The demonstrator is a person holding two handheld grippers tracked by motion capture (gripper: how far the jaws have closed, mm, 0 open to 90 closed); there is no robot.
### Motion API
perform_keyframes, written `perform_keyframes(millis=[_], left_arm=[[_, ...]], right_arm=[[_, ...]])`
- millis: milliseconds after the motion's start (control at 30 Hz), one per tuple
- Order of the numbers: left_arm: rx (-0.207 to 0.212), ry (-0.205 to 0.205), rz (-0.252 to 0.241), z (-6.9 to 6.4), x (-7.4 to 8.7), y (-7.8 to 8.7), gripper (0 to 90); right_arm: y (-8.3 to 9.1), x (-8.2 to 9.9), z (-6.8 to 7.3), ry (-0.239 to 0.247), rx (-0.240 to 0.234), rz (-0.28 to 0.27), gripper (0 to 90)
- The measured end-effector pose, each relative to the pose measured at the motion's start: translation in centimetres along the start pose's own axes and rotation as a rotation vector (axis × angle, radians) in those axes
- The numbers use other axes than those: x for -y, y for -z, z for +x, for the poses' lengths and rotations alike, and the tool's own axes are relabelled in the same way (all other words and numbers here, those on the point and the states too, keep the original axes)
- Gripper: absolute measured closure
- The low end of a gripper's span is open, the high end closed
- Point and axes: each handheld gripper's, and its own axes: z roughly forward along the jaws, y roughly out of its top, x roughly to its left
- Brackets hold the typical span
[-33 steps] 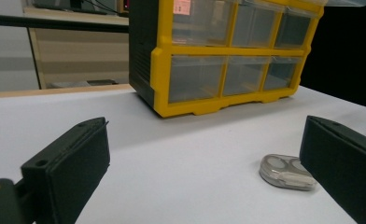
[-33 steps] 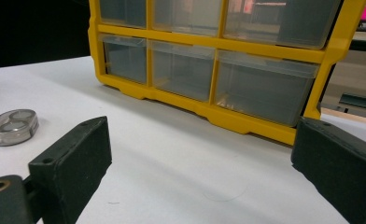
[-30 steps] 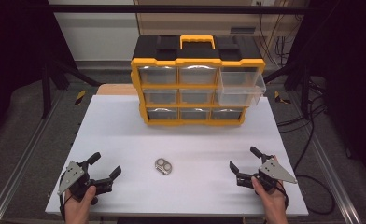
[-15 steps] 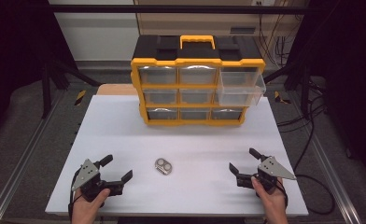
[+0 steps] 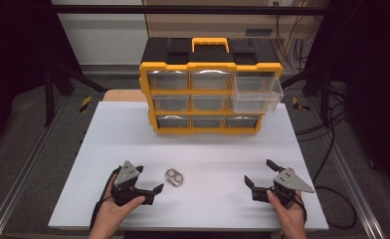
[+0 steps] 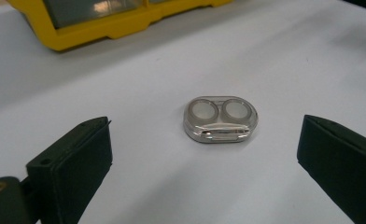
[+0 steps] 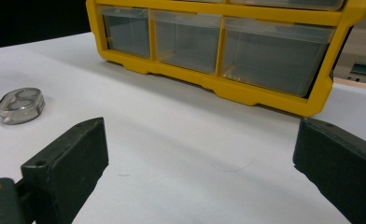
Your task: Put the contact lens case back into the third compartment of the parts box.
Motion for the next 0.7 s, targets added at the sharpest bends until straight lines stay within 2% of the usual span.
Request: perform_keyframes(millis=[33, 133, 167, 200, 233, 267, 533, 700], left_arm=[[0.000, 0.000, 0.000, 0.0, 0.0, 0.0, 3.6], [0.008, -0.021, 0.064, -0.4, -0.7, -1.6, 4.9], [0.008, -0.021, 0.064, -0.4, -0.7, -1.6, 5.6], [0.013, -0.032, 0.094, -0.6, -1.0, -2.4, 6.7], [0.013, -0.032, 0.094, -0.6, -1.0, -2.4, 7.1], [0.017, -0.033, 0.115, -0.9, -1.4, -3.1, 7.2], [0.018, -0.003, 0.190, -1.1, -1.7, -5.7, 14.5], [0.022, -0.001, 0.209, -1.5, -1.6, -6.9, 19.5]], right_arm=[[0.0, 0.0, 0.0, 0.006, 0.003, 0.001, 3.5], [0.0, 0.1, -0.1, 0.007, 0.005, 0.005, 3.5], [0.1, 0.1, -0.1, 0.008, 0.006, 0.008, 3.5], [0.1, 0.1, -0.1, 0.009, 0.006, 0.009, 3.5], [0.1, 0.1, -0.1, 0.009, 0.005, 0.009, 3.5], [0.1, 0.1, 0.0, 0.008, 0.003, 0.010, 3.5], [-0.3, 0.1, 0.4, 0.031, -0.007, 0.030, 3.5], [-0.5, 0.2, 0.6, 0.037, -0.014, 0.043, 3.5]])
